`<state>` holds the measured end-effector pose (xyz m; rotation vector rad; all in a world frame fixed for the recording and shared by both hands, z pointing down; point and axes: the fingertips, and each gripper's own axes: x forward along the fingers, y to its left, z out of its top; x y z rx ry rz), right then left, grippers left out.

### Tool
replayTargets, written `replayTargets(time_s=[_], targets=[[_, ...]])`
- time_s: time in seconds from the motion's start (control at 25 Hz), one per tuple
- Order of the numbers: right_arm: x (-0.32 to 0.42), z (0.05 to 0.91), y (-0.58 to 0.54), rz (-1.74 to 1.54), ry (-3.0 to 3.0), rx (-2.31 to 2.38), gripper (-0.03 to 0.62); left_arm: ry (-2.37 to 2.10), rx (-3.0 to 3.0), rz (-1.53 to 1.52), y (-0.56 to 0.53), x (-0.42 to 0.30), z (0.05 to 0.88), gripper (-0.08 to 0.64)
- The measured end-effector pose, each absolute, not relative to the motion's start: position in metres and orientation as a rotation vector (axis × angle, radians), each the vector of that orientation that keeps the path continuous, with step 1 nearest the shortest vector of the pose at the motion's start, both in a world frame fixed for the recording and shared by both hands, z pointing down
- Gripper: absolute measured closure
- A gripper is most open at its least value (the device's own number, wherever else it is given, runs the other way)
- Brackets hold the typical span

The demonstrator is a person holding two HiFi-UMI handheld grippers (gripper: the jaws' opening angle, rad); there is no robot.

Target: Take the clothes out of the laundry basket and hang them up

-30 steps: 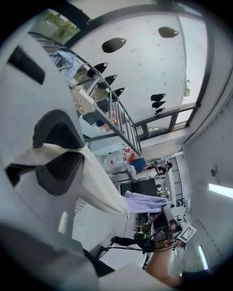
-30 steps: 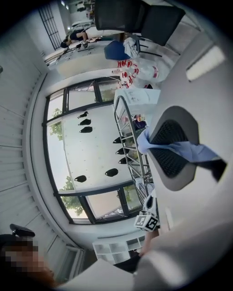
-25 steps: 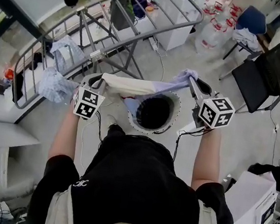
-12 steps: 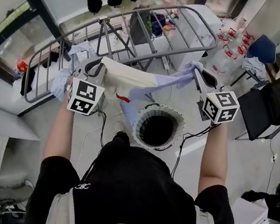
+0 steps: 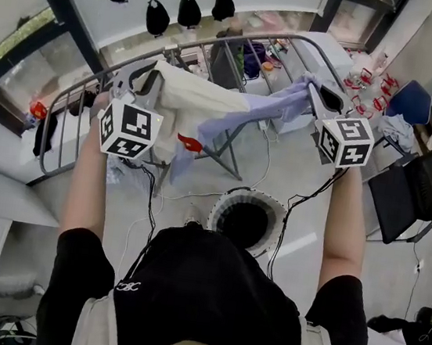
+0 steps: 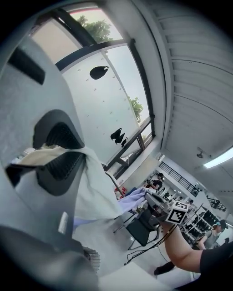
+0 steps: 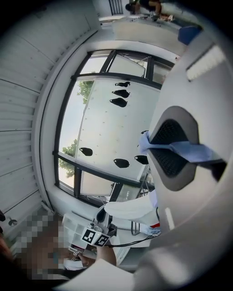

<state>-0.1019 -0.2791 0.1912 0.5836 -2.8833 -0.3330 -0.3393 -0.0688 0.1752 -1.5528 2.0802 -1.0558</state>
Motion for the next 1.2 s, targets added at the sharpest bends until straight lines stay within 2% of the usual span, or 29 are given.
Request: replayTargets(time_s=[0.28, 0.56, 1.2], targets=[[-0.173, 0.192, -0.331, -0.351, -2.84, 0.667, 0.561, 2.103, -1.523, -1.071, -0.116, -0.424, 0.157, 0.528], [-0.225, 0.242, -0.37, -0.288, -2.724, 0.685, 0.56, 2.106, -1.593, -1.176, -0.167, -0.493, 0.198, 0.526], [-0.262, 0.401, -0.393, -0.101, -2.385, 0.624, 0.557, 2.077, -1.916, -1.417, -0.223, -0.527, 0.364, 0.526]])
